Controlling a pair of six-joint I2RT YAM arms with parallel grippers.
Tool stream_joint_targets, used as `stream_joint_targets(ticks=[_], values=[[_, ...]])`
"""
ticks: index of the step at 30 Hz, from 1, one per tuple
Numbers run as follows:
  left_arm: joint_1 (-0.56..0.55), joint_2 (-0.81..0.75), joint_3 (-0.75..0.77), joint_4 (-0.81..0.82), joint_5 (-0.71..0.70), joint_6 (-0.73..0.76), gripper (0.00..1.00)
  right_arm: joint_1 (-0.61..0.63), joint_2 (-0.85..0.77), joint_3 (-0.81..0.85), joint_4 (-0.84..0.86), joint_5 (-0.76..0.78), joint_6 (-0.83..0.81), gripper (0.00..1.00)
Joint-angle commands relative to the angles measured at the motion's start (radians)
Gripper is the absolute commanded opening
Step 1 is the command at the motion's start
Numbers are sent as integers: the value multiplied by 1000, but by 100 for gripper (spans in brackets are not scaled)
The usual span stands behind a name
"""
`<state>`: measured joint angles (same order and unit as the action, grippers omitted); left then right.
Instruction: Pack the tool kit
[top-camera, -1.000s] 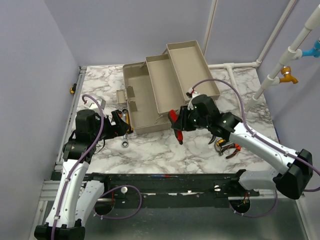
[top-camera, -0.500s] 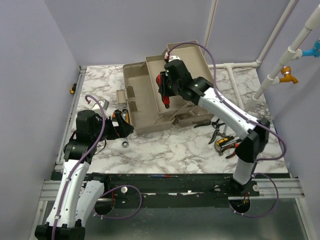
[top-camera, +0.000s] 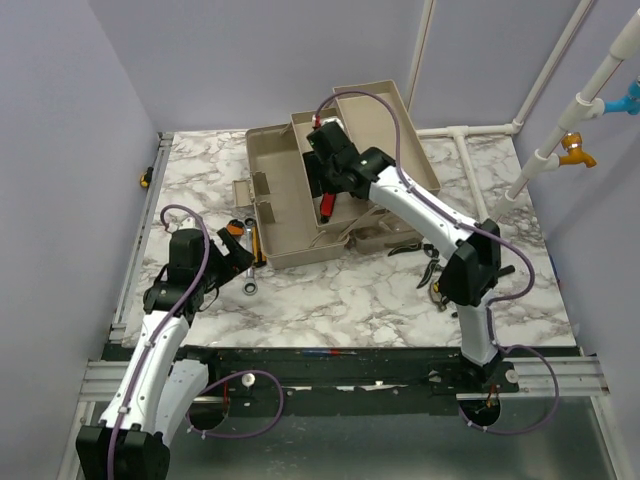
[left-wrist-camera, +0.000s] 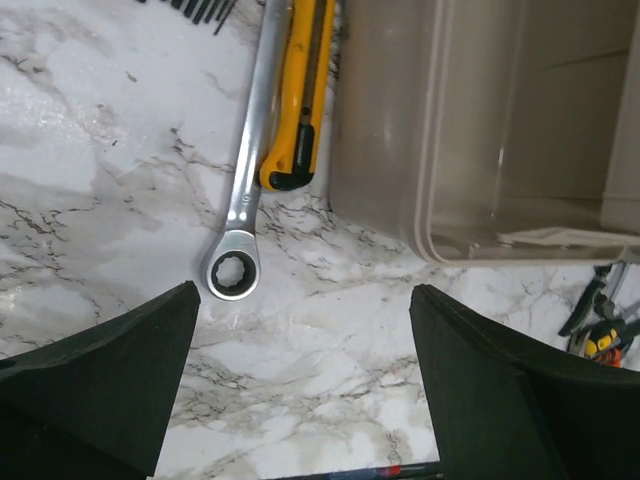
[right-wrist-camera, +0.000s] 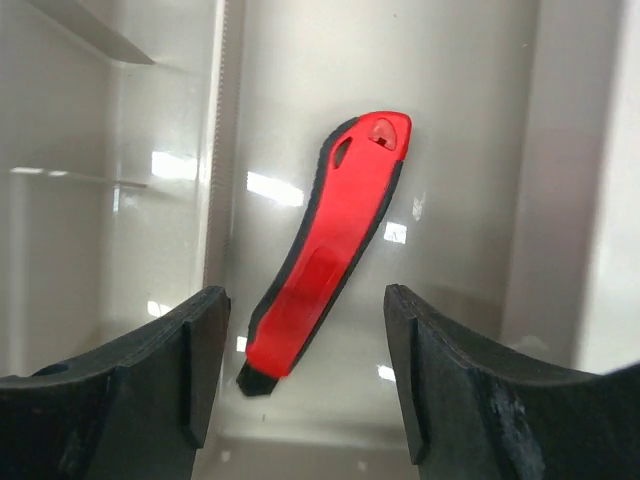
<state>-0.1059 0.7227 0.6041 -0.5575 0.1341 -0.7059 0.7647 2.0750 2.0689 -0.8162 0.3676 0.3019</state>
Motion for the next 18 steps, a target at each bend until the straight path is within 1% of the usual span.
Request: stream_joint_targets(ticks=[1, 2, 4, 8, 10, 12, 13, 15, 18], values=[[3, 64, -46, 154, -139, -78, 84, -2, -189, -72, 68, -91, -32, 70], [3, 99, -42, 166, -173, -65, 83, -2, -225, -95, 85, -109, -34, 70], [2, 165, -19, 182, -193, -20, 82, -2, -286, -142, 112, -128, -33, 70], [3, 299, 17, 242, -136, 63, 81, -2, -394, -223, 157, -137, -31, 75], [3, 361, 23, 266, -104, 67, 79, -3, -434, -254, 174, -140, -30, 75], [3, 423, 29, 299, -58, 71, 69, -3, -461, -275, 183, -143, -31, 76], [2, 451, 35, 309, -34, 72, 67, -3, -470, -282, 185, -142, -32, 76], [-5, 514, 51, 318, -8, 69, 65, -2, -486, -295, 185, -140, -33, 76], [-45, 570, 83, 314, -27, 72, 65, -2, -501, -316, 189, -131, -34, 76]])
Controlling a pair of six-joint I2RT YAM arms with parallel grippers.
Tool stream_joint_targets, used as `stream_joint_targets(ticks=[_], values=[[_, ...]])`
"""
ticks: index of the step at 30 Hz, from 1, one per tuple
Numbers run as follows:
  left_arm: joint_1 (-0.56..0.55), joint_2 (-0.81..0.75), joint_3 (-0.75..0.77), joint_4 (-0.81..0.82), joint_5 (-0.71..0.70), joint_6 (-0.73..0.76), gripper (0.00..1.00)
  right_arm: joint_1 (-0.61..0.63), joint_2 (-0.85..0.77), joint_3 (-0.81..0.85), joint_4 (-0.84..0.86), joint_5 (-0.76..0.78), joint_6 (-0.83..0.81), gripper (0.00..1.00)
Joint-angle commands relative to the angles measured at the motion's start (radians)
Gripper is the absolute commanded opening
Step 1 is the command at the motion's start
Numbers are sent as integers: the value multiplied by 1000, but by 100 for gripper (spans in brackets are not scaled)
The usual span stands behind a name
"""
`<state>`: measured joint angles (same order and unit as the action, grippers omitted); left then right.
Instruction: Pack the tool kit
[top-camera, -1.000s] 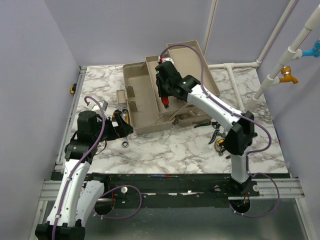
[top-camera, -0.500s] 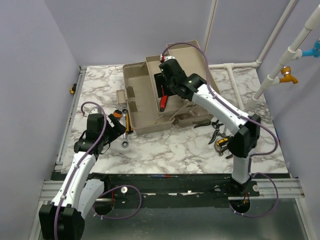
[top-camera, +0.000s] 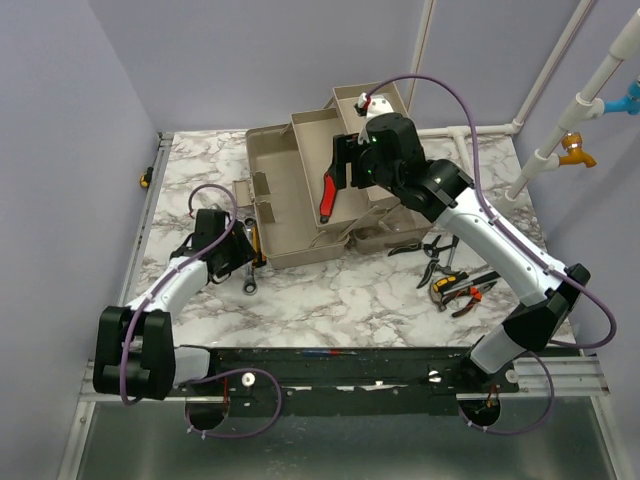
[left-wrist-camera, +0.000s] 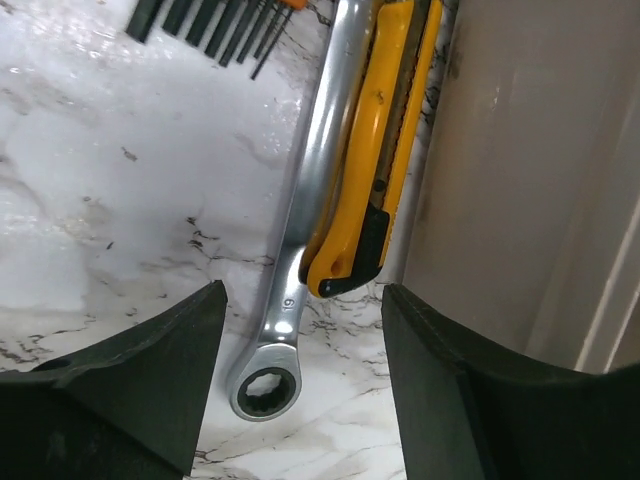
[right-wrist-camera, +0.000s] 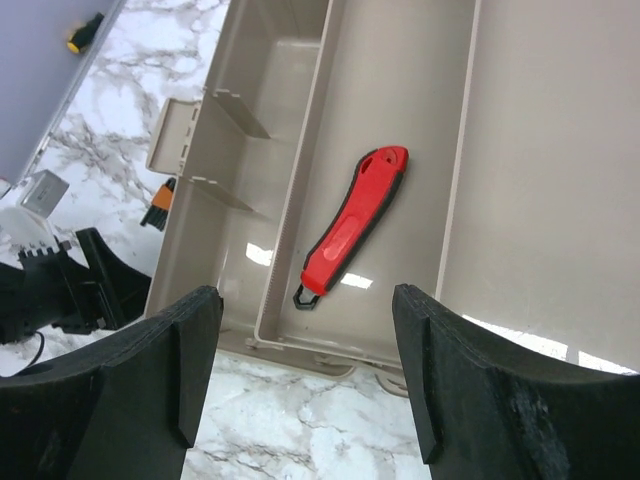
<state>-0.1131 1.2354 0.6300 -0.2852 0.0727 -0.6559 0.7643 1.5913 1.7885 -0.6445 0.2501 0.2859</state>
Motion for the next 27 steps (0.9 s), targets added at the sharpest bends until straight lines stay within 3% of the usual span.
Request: stream_joint_targets(ticks=[1, 6, 12, 17, 22, 27], values=[[-51, 76, 69, 32, 17, 25, 65, -2, -20, -40, 17, -11, -20, 76], [-92, 193, 142, 7, 25, 33, 69, -2, -30, -54, 23, -9, -18, 76], [-127, 318, 277, -127, -21, 70, 67, -2, -51, -67, 30, -9, -16, 76], [-171, 446, 446, -342, -63, 117, 54, -2, -70, -86, 34, -11, -9, 76], [-244, 574, 606, -593, -246, 128, 54, -3, -97, -105, 42, -14, -7, 76], [-251, 605, 623, -660, -222, 151, 53, -2, -115, -110, 40, -26, -5, 76]])
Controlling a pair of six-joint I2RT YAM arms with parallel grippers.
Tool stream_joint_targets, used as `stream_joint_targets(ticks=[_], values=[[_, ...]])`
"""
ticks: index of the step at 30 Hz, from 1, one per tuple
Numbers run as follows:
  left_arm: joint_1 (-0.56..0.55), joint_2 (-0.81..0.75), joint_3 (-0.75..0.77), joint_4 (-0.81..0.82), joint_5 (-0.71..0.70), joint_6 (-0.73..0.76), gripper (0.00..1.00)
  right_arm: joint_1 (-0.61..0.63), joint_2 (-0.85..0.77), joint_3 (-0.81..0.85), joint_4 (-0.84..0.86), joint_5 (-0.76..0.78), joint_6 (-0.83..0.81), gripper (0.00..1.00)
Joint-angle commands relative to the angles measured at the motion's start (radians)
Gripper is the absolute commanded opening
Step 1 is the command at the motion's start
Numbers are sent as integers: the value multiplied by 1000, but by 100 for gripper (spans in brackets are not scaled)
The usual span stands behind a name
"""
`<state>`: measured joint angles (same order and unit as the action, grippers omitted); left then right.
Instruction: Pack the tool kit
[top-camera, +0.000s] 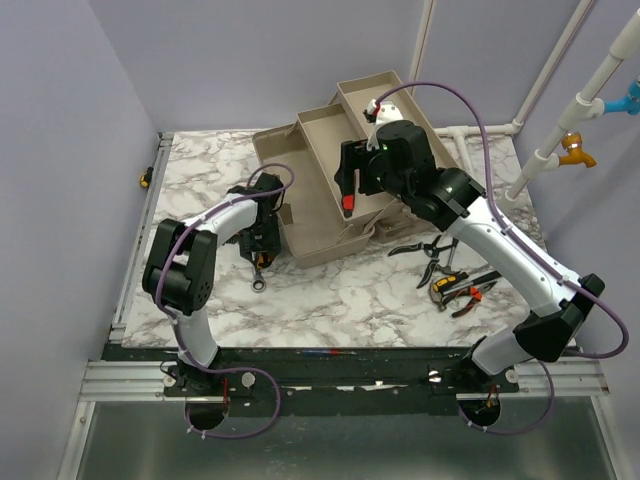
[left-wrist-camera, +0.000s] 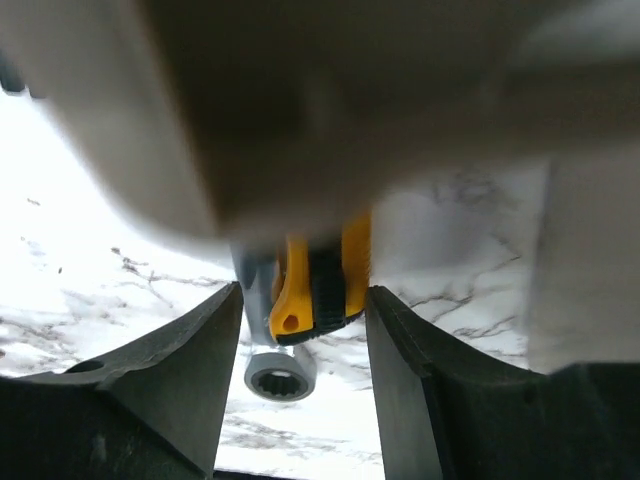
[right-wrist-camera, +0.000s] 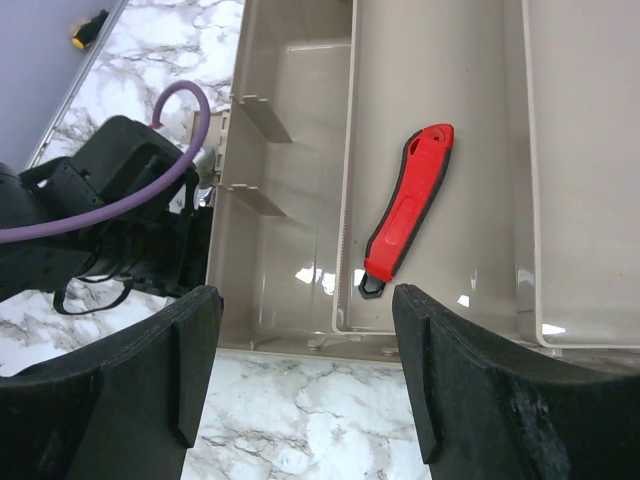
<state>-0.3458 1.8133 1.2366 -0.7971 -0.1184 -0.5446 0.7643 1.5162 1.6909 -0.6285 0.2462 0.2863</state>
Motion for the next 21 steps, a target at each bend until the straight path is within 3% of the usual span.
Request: stream_joint_targets(ticks=[1, 4, 7, 12, 21], values=[[-22, 34, 17, -157, -26, 42, 53, -2, -44, -13, 24, -24, -4, 76], [-26, 32, 7, -158, -17, 52, 51, -2, -50, -20, 24, -36, 3, 76], [-2, -10, -32, -102, 19, 56, 28, -3, -55, -37, 24, -65, 13, 76], [46, -105, -115, 5, 53, 33, 0, -2, -76, -65, 32, -75, 25, 76], [44, -494, -235, 96, 179, -24, 0, -3, -68, -67, 29, -60, 24, 76]])
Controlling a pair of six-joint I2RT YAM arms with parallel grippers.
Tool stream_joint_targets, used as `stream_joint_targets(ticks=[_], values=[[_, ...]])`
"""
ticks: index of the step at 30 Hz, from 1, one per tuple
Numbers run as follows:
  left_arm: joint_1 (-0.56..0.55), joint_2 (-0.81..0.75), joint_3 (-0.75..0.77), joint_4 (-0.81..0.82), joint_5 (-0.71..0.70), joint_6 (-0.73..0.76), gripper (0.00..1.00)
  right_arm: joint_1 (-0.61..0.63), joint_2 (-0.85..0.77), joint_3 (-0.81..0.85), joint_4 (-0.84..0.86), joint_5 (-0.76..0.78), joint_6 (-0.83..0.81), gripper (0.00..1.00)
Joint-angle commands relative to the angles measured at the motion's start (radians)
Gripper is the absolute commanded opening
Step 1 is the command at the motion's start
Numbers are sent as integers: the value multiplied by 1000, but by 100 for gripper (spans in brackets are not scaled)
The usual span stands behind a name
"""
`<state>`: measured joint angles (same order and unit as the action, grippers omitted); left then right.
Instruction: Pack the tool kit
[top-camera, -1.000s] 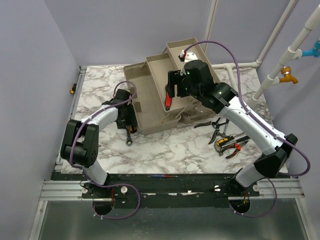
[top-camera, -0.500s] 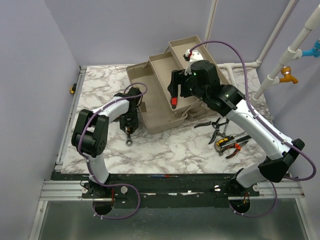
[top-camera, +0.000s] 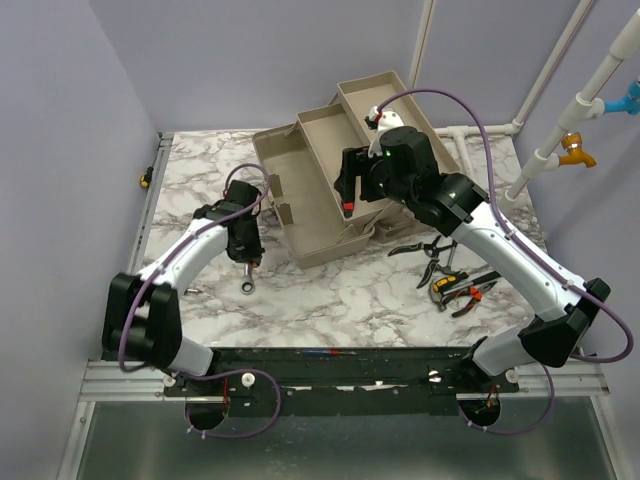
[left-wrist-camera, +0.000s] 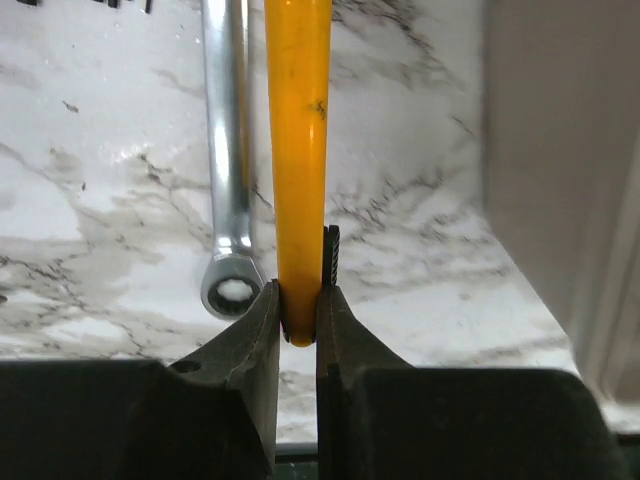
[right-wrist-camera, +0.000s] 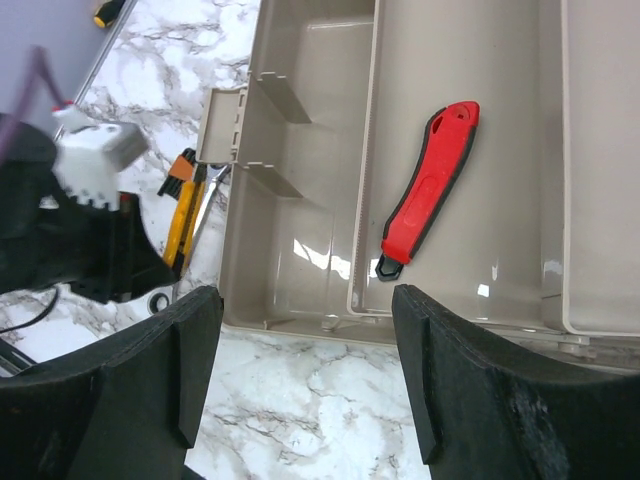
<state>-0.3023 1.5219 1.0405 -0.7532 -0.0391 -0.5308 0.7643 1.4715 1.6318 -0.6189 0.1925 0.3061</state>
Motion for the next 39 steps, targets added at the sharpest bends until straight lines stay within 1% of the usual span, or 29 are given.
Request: stream_joint_targets(ticks=[1, 6, 9, 11, 15, 18, 22, 25, 27, 28, 29, 30, 32, 35, 37, 38, 39], values=[[0, -246, -48, 59, 127, -48, 0, -2, -24, -11, 22, -3, 5, 76], [-7, -418, -70, 155, 288, -127, 0, -2, -34, -31, 32, 11, 14, 75], [-23, -460, -66, 256, 371, -204, 0, -2, -46, -41, 34, 30, 18, 75], [-45, -444, -61, 362, 423, -262, 0, -2, -58, -51, 37, 59, 27, 75], [-102, -325, -3, 583, 476, -399, 0, -2, -115, -91, 67, 170, 72, 75], [-133, -201, 75, 699, 497, -474, 0, -2, -187, -140, 105, 235, 96, 75], [-150, 11, 273, 682, 514, -479, 0, -2, -274, -194, 117, 296, 113, 74], [-150, 140, 386, 670, 521, -496, 0, -2, -323, -230, 100, 327, 144, 73], [-147, 228, 481, 617, 533, -492, 0, -2, -351, -262, 92, 335, 166, 73], [-147, 274, 543, 585, 538, -485, 9, -2, -363, -277, 90, 332, 176, 73], [-145, 312, 597, 544, 538, -474, 20, -2, -376, -293, 85, 332, 187, 73], [-144, 349, 657, 493, 533, -461, 34, -2, -383, -304, 79, 327, 196, 73], [-142, 392, 753, 396, 506, -424, 57, -2, -391, -324, 61, 317, 213, 73], [-143, 386, 840, 274, 452, -343, 79, -2, -393, -346, 25, 306, 240, 73], [-143, 343, 842, 218, 387, -297, 94, -3, -394, -371, 9, 288, 252, 73], [-142, 317, 834, 195, 361, -270, 98, -3, -395, -392, 7, 276, 254, 73], [-141, 282, 822, 165, 327, -244, 98, -2, -399, -408, 5, 262, 258, 73]])
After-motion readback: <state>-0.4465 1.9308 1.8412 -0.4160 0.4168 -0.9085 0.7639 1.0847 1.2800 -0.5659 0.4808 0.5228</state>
